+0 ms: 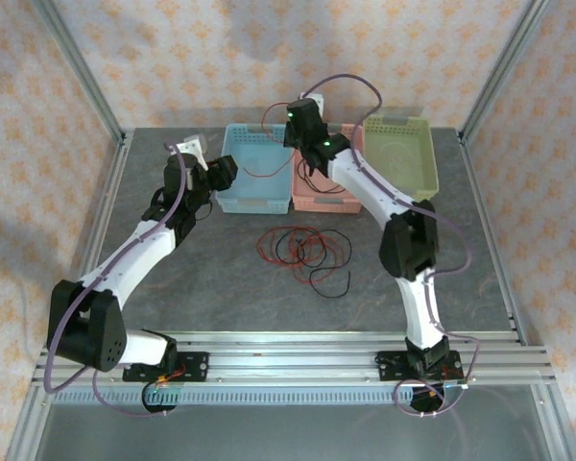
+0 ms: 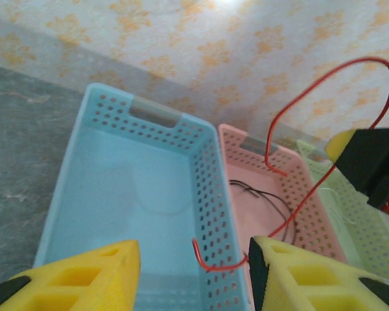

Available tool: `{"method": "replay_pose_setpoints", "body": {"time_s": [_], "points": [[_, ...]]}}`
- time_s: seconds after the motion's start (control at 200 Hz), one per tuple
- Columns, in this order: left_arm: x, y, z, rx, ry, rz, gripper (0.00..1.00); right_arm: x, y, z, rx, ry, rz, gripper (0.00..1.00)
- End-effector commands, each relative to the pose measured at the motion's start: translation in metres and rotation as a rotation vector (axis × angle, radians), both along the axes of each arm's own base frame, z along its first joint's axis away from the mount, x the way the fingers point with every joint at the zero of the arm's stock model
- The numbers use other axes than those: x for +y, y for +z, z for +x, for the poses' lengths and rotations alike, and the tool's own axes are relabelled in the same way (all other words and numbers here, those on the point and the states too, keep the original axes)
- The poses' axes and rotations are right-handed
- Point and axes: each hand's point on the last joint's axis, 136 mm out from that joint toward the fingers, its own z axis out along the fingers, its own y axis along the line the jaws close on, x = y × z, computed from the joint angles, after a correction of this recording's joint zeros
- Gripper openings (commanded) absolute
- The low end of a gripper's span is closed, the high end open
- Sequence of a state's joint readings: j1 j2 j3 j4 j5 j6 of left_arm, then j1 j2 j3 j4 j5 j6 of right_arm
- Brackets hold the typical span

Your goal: Untangle the cables

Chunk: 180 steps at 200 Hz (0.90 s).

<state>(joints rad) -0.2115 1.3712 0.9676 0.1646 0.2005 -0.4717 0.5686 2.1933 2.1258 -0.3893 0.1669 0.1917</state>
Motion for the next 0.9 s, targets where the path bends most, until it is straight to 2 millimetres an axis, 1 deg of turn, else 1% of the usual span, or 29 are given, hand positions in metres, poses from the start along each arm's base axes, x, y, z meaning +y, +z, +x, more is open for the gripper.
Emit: {"method": "replay_pose_setpoints", "body": {"time_s": [0.0,0.115,0.22,0.28,0.385,0.451,0.471,0.546,0.646,0.776,0.896], "points": [[0.012,0.013,0.015,-0.047,0.044,-0.017,0.5,0.007,-0.012,0.018,0.015,-0.017,0.0,0.0],[0.016,-0.003,0.023,-0.017,0.048,-0.031,0.5,0.015,-0.034,0.035,0.017,-0.03,-0.006,0.0],[0.014,-0.018,0.028,0.014,0.04,-0.036,0.5,0.02,-0.054,0.044,0.017,-0.032,-0.019,0.0],[0.012,-0.026,0.031,0.03,0.029,-0.039,0.5,0.022,-0.065,0.047,0.025,-0.027,-0.029,0.0],[0.009,-0.04,0.034,0.058,0.022,-0.049,0.49,0.032,-0.082,0.048,0.049,0.025,-0.038,0.0],[0.008,-0.047,0.035,0.069,0.017,-0.061,0.49,0.035,-0.087,0.047,0.064,0.049,-0.04,0.0],[0.007,-0.048,0.035,0.071,0.014,-0.065,0.49,0.036,-0.088,0.046,0.067,0.055,-0.039,0.02],[0.004,-0.055,0.035,0.089,0.003,-0.073,0.49,0.039,-0.086,0.045,0.069,0.075,-0.034,0.13],[0.0,-0.058,0.032,0.097,-0.014,-0.082,0.49,0.042,-0.077,0.044,0.059,0.093,-0.021,0.22],[-0.003,-0.058,0.023,0.098,-0.021,-0.079,0.49,0.045,-0.06,0.041,0.042,0.121,-0.005,0.28],[-0.01,-0.059,0.012,0.106,-0.029,-0.047,0.5,0.043,-0.045,0.036,0.032,0.128,-0.003,0.29]]}}
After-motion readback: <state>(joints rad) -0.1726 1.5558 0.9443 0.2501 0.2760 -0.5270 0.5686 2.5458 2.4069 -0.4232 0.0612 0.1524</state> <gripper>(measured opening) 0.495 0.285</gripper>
